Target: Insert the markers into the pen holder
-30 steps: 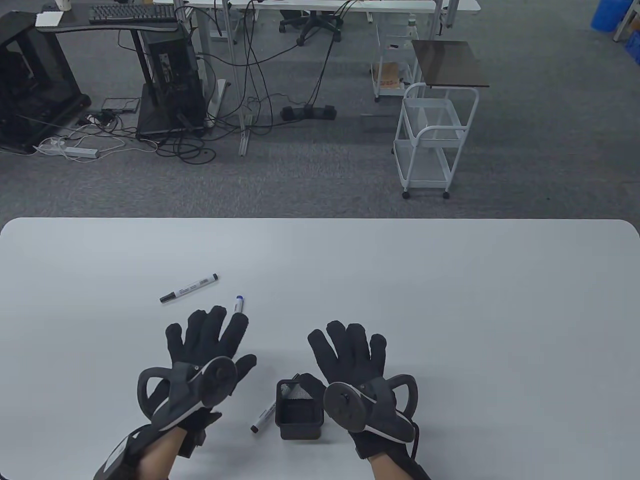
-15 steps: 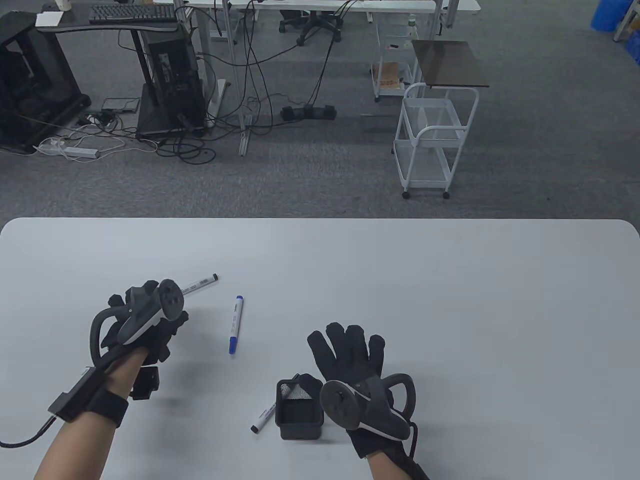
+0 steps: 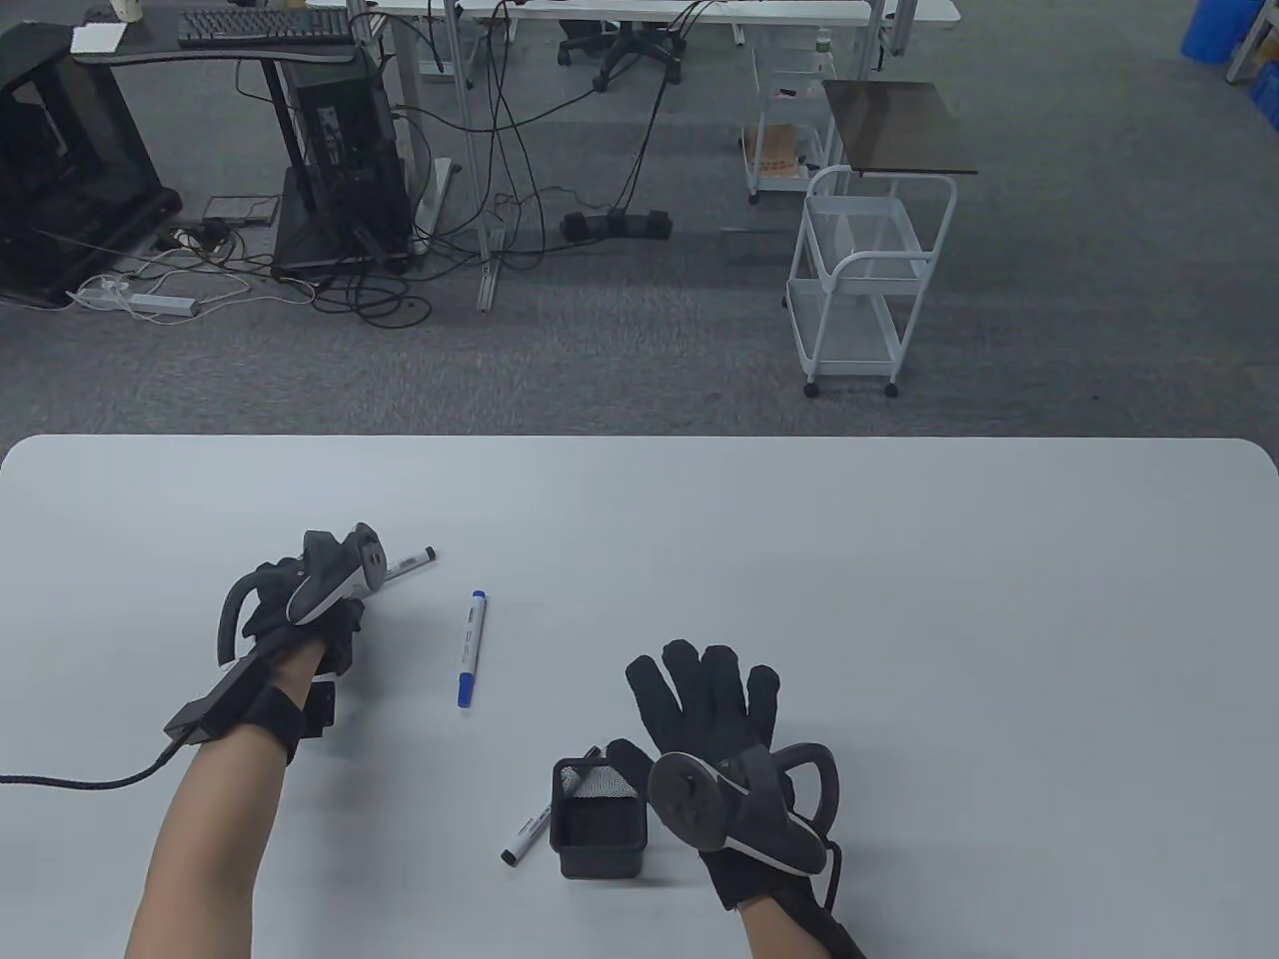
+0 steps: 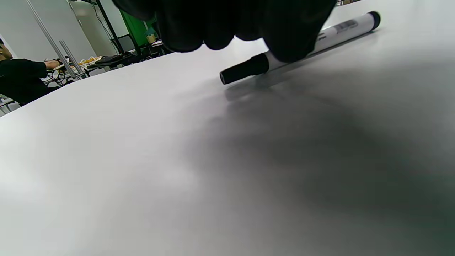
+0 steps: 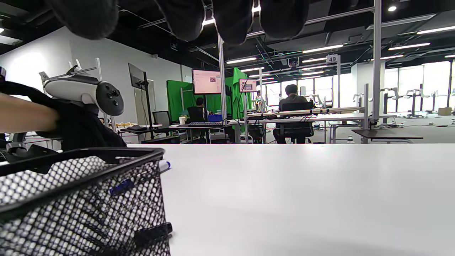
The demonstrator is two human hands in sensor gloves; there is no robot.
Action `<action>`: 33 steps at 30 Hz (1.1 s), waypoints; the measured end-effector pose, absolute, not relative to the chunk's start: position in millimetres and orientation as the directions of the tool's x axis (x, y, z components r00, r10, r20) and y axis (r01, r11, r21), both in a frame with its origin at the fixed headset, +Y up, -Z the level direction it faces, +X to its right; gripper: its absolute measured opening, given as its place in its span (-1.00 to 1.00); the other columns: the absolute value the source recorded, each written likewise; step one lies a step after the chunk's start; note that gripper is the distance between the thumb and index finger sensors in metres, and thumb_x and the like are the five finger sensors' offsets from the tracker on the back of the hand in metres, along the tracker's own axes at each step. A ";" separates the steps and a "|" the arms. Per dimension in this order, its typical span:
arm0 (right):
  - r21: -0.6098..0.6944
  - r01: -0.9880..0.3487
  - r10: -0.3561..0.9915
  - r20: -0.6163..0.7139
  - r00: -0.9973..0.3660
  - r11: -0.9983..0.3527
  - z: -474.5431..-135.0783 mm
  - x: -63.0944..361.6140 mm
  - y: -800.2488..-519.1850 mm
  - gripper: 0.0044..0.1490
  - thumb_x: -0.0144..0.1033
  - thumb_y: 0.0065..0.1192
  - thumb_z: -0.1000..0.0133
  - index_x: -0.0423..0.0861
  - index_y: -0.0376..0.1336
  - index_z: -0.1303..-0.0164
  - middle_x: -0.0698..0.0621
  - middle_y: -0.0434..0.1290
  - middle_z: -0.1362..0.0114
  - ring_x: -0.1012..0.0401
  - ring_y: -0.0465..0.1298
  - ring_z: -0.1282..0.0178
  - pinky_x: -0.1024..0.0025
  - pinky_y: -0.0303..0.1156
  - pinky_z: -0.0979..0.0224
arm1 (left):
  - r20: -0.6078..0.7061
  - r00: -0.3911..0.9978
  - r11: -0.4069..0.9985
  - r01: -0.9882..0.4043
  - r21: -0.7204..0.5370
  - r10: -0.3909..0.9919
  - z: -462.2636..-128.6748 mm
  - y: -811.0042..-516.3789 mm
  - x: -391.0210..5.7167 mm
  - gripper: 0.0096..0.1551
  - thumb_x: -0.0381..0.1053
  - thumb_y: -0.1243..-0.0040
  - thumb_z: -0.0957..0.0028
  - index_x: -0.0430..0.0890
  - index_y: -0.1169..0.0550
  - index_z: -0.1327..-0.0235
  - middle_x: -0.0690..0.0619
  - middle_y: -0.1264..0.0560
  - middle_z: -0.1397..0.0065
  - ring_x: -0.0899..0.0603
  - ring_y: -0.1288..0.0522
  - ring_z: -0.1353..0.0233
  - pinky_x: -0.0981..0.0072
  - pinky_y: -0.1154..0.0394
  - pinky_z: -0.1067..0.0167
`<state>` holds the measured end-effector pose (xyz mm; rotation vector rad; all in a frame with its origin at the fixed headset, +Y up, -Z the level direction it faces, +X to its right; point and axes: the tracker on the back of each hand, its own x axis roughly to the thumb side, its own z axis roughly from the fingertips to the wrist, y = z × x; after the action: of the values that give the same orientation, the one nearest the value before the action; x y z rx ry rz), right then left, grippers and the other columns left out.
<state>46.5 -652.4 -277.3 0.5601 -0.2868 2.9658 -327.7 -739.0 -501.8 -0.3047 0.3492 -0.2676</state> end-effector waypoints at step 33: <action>-0.147 -0.133 0.071 0.367 -0.928 -0.980 -282.1 45.9 -657.5 -0.05 0.28 -0.10 -0.33 -0.03 -0.06 -0.84 -0.28 -0.01 -0.88 -0.37 0.04 -0.80 -0.44 -0.19 -0.59 | -0.333 0.914 0.930 0.105 -0.353 -0.230 -520.0 -753.4 -338.3 -0.49 0.14 -0.08 -0.28 0.32 -0.30 -0.51 0.24 -0.25 -0.67 -0.05 -0.28 -0.75 -0.02 0.00 -0.83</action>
<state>45.9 -657.5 -282.1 0.5561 -0.2580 2.9748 -338.3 -753.4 -520.0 -0.3368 0.3799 -0.1761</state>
